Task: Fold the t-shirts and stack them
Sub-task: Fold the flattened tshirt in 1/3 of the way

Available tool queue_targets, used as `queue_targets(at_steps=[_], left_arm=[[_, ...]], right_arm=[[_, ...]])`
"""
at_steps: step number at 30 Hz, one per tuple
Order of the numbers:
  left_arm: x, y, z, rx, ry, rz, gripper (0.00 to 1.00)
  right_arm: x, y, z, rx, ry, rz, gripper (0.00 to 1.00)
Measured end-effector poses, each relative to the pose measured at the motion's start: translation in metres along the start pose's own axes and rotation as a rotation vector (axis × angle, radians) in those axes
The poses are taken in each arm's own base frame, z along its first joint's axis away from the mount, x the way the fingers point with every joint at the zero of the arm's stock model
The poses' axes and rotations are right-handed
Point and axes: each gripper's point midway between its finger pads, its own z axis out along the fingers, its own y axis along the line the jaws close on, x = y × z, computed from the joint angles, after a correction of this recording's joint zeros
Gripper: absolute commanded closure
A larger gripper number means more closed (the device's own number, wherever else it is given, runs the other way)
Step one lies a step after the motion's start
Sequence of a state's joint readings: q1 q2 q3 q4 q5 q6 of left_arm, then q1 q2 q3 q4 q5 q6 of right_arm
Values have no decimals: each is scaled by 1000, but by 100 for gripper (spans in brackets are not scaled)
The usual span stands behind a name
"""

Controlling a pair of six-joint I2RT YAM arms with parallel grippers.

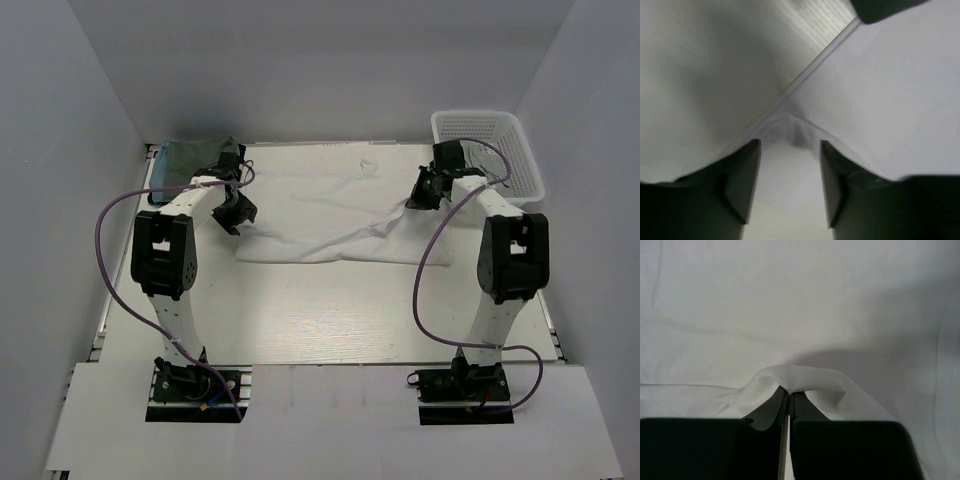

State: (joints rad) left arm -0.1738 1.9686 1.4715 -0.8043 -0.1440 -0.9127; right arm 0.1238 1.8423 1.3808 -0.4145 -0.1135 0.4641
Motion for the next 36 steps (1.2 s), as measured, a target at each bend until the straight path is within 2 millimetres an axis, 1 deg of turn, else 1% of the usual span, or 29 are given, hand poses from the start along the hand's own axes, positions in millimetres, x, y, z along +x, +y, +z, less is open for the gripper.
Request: queue_targets(at_steps=[1, 2, 3, 4, 5, 6, 7, 8, 9, 10, 11, 12, 15, 16, 18, 20, 22, 25, 27, 31, 33, 34, 36], left_arm=[[-4, -1, -2, -2, -12, 0, 19], [-8, -3, -4, -2, -25, -4, 2], [-13, -6, -7, -1, -41, -9, 0], [-16, -7, -9, 0, -50, -13, 0], [-21, -10, -12, 4, -63, -19, 0], [-24, -12, -14, 8, -75, -23, 0], [-27, -13, -16, 11, -83, -24, 0], [-28, -14, -18, 13, -88, -25, 0], [-28, -13, -19, 12, -91, -25, 0], [-29, -13, -22, 16, -96, -24, 0], [-29, -14, -24, 24, -102, -18, 0], [-27, -14, -28, 35, -107, -13, 0], [-18, -12, -39, 92, -103, 7, 0], [-14, -11, -42, 110, -96, 16, 0], [-4, -11, -47, 155, -79, 36, 0], [5, -12, -48, 192, -61, 59, 0], [13, -10, -46, 209, -42, 79, 0], [19, -7, -46, 210, -31, 103, 0], [18, -5, -51, 215, -41, 112, 0], [13, 2, -75, 237, -85, 112, 0], [9, 5, -88, 253, -116, 111, 0], [8, 7, -93, 258, -129, 111, 0], [6, 13, -101, 262, -147, 109, 0]], right_arm=[[-4, 0, 7, 4, 1, -13, 76], [-9, -1, 14, 10, 0, -24, 65], [-13, -1, 18, 17, -1, -39, 59], [-20, -2, 22, 26, -8, -54, 48], [-27, 0, 24, 28, -20, -69, 43], [-33, 2, 22, 23, -33, -84, 39], [-37, 4, 21, 19, -42, -94, 30], [-40, 7, 16, 9, -54, -105, 29], [-41, 11, 12, -4, -64, -119, 26], [-41, 14, 6, -26, -78, -128, 18], [-37, 16, 0, -44, -85, -134, 12], [-29, 18, -7, -61, -79, -137, 10], [1, 22, -24, -123, -54, -151, 10], [9, 23, -25, -138, -43, -154, 10], [26, 22, -23, -163, -11, -154, 10], [43, 23, -17, -184, 34, -153, 10], [53, 26, -9, -206, 71, -150, 10], [60, 35, 6, -244, 103, -150, 10], [62, 45, 19, -272, 127, -142, 10], [59, 74, 47, -325, 152, -151, 10], [53, 91, 60, -346, 147, -163, 10], [49, 100, 64, -356, 141, -167, 10], [44, 111, 67, -357, 126, -176, 10]])
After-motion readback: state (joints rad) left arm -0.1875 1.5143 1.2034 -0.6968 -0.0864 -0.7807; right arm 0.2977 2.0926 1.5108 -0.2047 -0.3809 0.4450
